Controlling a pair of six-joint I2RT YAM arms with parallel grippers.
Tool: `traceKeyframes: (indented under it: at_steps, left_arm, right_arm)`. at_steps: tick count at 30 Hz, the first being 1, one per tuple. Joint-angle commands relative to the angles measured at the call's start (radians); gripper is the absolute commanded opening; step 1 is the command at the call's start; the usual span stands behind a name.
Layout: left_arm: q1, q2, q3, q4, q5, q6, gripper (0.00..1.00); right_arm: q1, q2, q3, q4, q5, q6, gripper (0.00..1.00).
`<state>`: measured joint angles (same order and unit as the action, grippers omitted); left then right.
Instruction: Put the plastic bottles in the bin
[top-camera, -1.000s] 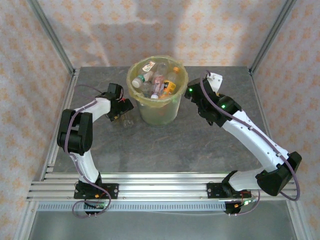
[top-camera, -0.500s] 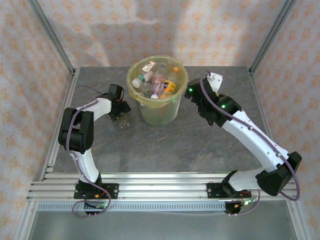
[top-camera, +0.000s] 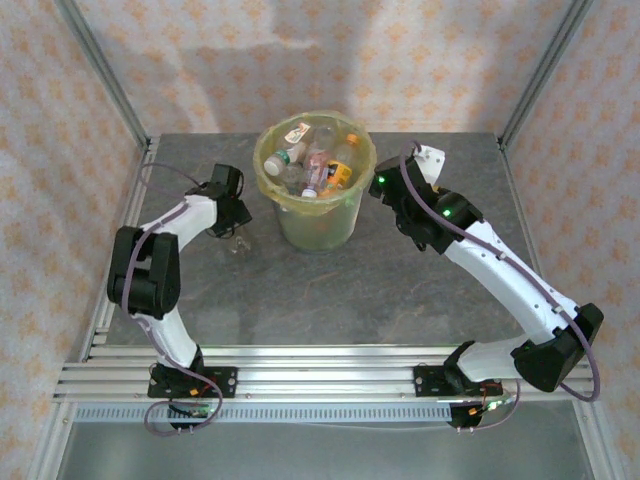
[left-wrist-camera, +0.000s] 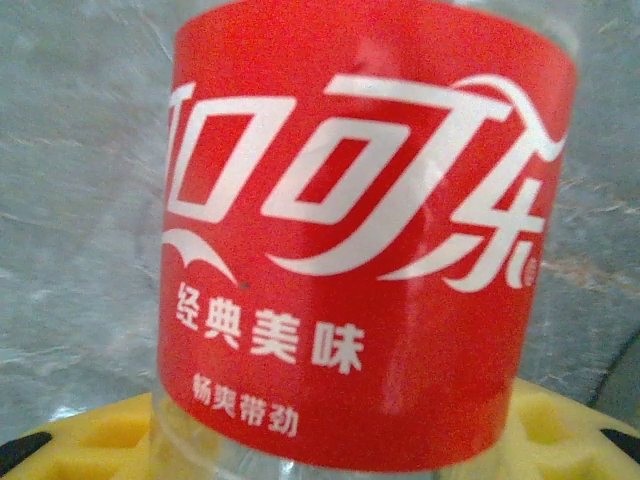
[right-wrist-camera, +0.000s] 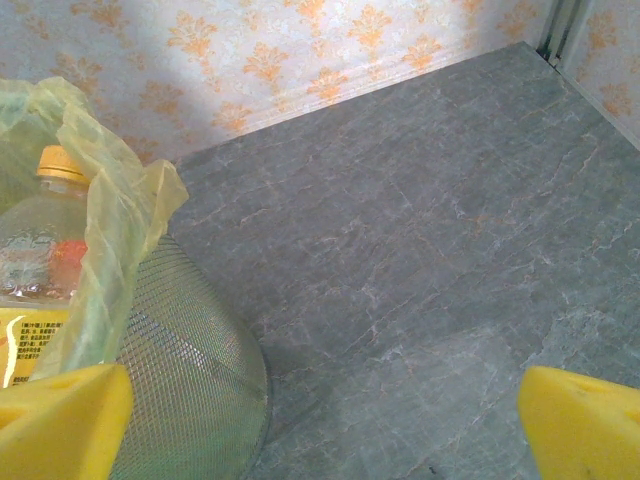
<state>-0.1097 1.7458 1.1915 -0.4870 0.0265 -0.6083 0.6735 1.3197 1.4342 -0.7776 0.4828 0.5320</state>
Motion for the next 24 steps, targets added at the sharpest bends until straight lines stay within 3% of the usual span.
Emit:
traceKeyframes:
  at_steps: [1, 8, 17, 24]
  left_arm:
    - [0.004, -0.092, 0.023, -0.068, -0.102, 0.058, 0.48]
    - [0.004, -0.234, 0.069, -0.14, -0.144, 0.148, 0.48]
    - [-0.009, -0.373, 0.235, -0.265, -0.083, 0.301, 0.48]
    - [-0.091, -0.387, 0.409, -0.321, -0.034, 0.377, 0.48]
  right_arm:
    - [0.003, -0.005, 0.007, -0.022, 0.022, 0.016, 0.99]
    - [0.003, -0.007, 0.005, -0.02, 0.023, 0.016, 0.99]
    - [0.003, 0.002, 0.009, -0.012, 0.018, 0.011, 0.99]
    - [0.004, 0.005, 0.019, -0.012, 0.013, 0.007, 0.99]
